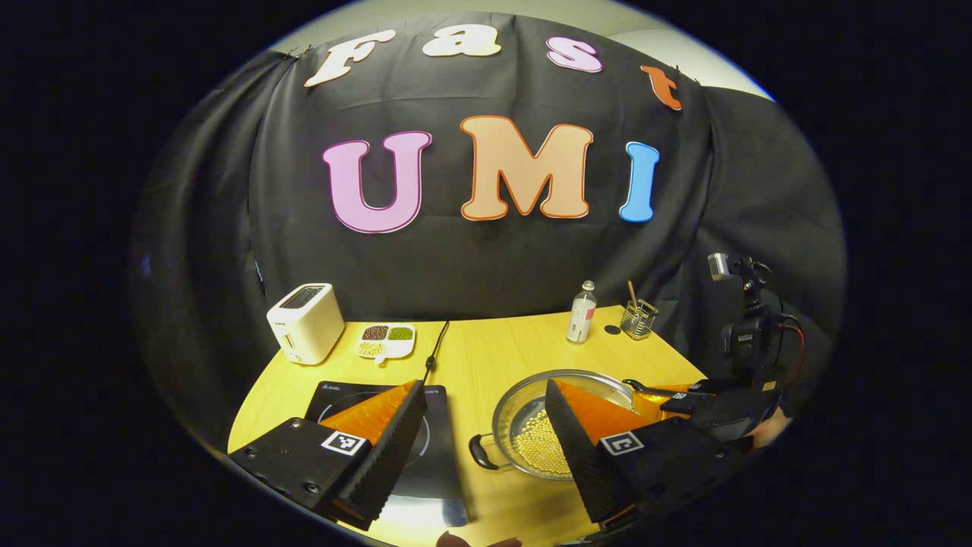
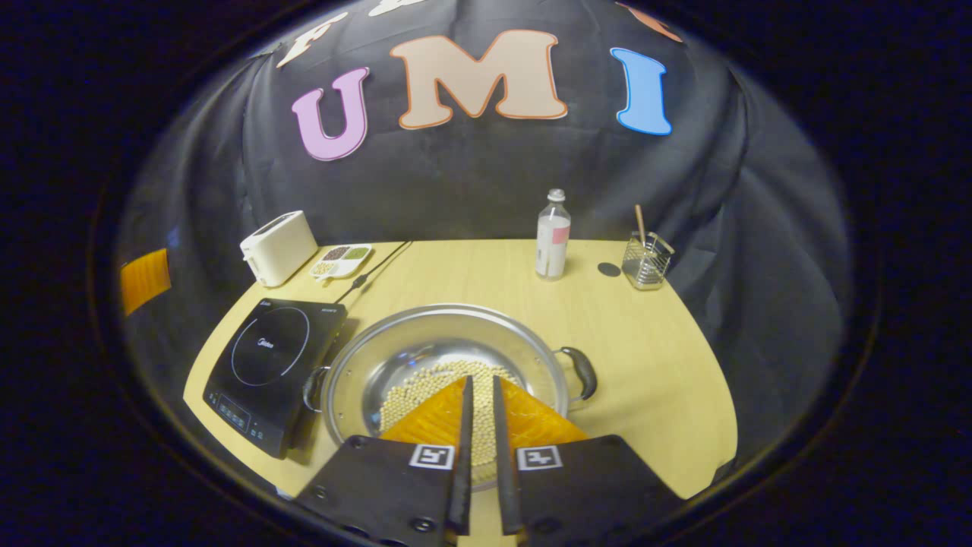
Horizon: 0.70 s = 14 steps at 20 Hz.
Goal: First push the handle of the pot to place it horizontally, then grasp the pot with both hands and set it on the induction cooktop.
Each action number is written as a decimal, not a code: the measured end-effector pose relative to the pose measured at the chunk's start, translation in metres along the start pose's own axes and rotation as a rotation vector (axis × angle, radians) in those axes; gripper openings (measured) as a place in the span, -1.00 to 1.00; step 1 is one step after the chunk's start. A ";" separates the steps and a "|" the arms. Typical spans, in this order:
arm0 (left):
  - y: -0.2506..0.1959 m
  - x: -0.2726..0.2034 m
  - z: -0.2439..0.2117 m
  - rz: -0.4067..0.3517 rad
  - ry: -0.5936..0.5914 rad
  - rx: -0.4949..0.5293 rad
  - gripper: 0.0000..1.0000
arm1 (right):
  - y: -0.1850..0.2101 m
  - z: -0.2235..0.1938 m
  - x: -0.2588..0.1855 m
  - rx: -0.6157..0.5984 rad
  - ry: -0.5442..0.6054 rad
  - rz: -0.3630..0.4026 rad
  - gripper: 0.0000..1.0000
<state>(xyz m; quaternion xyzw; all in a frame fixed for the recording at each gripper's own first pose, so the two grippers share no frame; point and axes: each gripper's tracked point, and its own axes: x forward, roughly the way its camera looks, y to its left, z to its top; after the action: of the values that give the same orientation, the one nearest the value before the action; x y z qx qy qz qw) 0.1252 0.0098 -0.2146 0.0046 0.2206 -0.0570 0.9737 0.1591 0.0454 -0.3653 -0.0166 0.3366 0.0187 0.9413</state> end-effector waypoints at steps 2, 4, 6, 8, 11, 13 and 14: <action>-0.012 0.005 -0.004 0.008 0.015 -0.001 0.93 | -0.015 0.003 0.006 -0.001 -0.005 0.005 -0.36; -0.019 0.011 -0.012 0.022 0.038 -0.024 0.86 | -0.027 0.003 0.008 -0.013 0.000 0.006 -0.19; -0.021 0.018 -0.022 0.046 0.065 -0.051 0.92 | -0.036 0.003 0.015 -0.034 0.009 0.003 0.22; -0.018 0.024 -0.036 0.074 0.099 -0.070 0.93 | -0.041 -0.001 0.024 -0.048 0.024 0.011 0.32; -0.016 0.036 -0.057 0.102 0.149 -0.091 0.93 | -0.048 -0.007 0.037 -0.058 0.048 0.019 0.67; -0.015 0.047 -0.069 0.112 0.176 -0.109 0.93 | -0.051 -0.012 0.047 -0.075 0.068 0.024 0.67; -0.015 0.052 -0.076 0.117 0.194 -0.123 0.94 | -0.054 -0.015 0.053 -0.086 0.078 0.022 0.69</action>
<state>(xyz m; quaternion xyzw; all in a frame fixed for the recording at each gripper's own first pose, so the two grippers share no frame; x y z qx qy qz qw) 0.1374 -0.0086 -0.3055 -0.0370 0.3164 0.0142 0.9478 0.1927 -0.0078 -0.4093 -0.0541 0.3719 0.0428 0.9257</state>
